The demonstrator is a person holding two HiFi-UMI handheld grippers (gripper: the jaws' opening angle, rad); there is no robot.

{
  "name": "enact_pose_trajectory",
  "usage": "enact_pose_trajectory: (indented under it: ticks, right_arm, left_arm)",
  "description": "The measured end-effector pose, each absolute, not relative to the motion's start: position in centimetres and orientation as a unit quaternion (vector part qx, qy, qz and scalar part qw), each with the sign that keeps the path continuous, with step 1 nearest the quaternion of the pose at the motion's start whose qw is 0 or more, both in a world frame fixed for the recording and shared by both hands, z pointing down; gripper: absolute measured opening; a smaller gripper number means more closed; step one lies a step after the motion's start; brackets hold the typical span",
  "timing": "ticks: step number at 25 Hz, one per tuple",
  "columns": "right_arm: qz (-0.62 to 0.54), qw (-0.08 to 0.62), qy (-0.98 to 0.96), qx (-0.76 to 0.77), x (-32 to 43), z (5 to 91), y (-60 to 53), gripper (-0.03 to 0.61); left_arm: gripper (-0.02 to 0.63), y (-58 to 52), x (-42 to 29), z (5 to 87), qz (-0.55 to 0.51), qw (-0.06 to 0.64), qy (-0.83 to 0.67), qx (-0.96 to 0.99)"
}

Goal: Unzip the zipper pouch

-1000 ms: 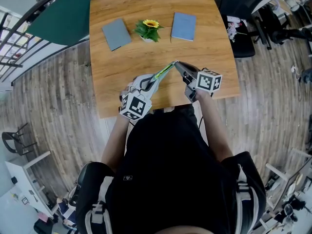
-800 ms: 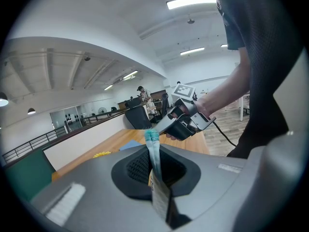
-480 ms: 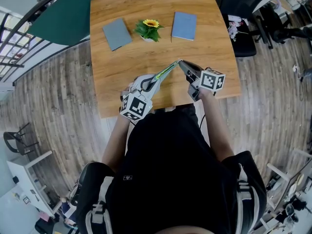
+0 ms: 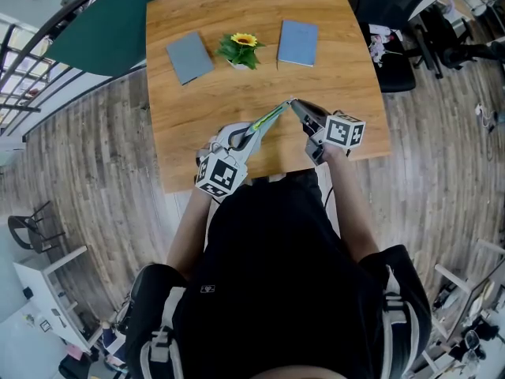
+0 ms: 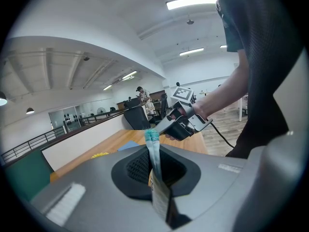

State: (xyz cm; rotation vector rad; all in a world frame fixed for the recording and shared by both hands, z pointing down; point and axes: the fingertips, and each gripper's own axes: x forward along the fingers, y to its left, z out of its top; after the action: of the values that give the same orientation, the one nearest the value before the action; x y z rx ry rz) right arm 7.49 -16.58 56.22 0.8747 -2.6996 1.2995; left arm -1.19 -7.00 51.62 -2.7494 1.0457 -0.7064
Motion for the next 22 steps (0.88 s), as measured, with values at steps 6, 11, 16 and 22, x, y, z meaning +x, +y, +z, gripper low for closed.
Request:
enact_pose_trajectory:
  ticks: [6, 11, 16, 22]
  right_arm:
    - [0.418, 0.006, -0.864, 0.281, 7.47, 56.28, -16.86, 0.006]
    - [0.417, 0.007, -0.863, 0.286, 7.67, 56.5, -17.11, 0.006]
    - [0.417, 0.006, -0.863, 0.286, 7.62, 56.57, -17.13, 0.006]
    - [0.414, 0.003, -0.863, 0.291, 7.65, 56.5, -17.27, 0.006]
  left_arm:
    - [0.005, -7.14, -1.23, 51.58, -0.231, 0.058, 0.346, -0.907]
    - [0.003, -7.1, -1.38, 51.66, -0.231, 0.058, 0.347, -0.907]
    - [0.004, -7.05, -1.35, 51.65, -0.23, 0.058, 0.348, -0.907]
    - [0.004, -7.05, -1.31, 51.61, -0.228, 0.059, 0.347, -0.908]
